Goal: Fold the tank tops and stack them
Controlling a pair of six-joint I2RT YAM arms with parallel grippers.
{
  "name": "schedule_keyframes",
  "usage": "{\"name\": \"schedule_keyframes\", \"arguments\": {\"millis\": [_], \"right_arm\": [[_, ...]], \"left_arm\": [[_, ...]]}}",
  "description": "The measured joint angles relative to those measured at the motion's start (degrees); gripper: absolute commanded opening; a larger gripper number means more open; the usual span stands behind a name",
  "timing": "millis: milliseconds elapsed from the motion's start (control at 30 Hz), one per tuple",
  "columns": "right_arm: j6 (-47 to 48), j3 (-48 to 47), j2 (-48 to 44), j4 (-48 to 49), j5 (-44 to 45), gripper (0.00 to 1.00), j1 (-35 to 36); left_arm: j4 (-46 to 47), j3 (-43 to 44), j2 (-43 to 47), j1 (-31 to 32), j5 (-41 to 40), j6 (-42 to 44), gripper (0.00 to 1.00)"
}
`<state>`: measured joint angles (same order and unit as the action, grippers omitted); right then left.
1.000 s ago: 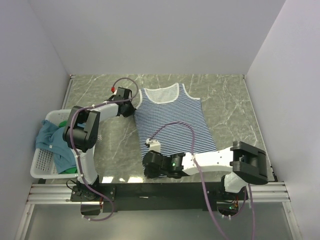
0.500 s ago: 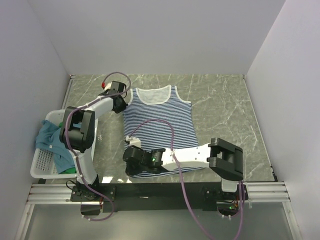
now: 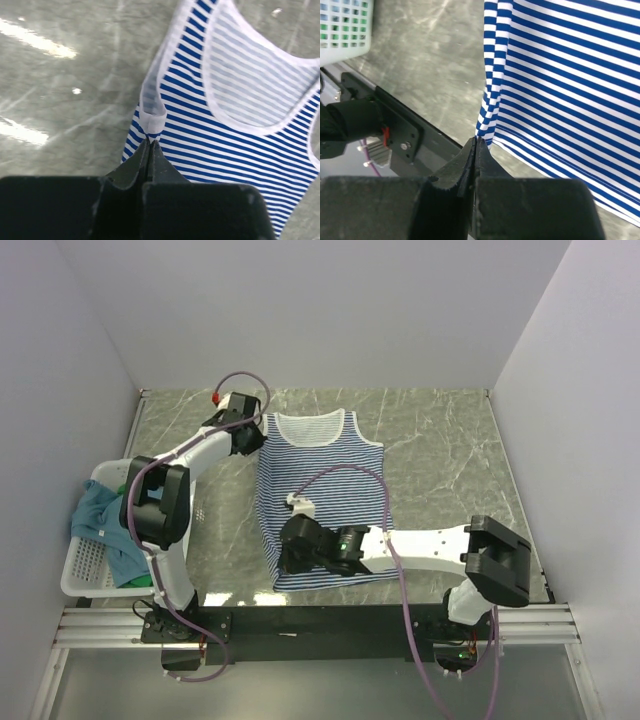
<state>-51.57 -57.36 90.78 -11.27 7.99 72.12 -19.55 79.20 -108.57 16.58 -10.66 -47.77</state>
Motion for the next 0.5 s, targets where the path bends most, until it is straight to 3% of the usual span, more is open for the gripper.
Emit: {"name": "schedule_keyframes", "arguments": {"millis": [500], "right_arm": [[-6.4, 17.5, -12.3, 1.1, 7.2, 0.00, -0.1]], "left_arm": [[0.1, 7.2, -5.8, 6.9, 0.8, -3.0, 0.01]]}}
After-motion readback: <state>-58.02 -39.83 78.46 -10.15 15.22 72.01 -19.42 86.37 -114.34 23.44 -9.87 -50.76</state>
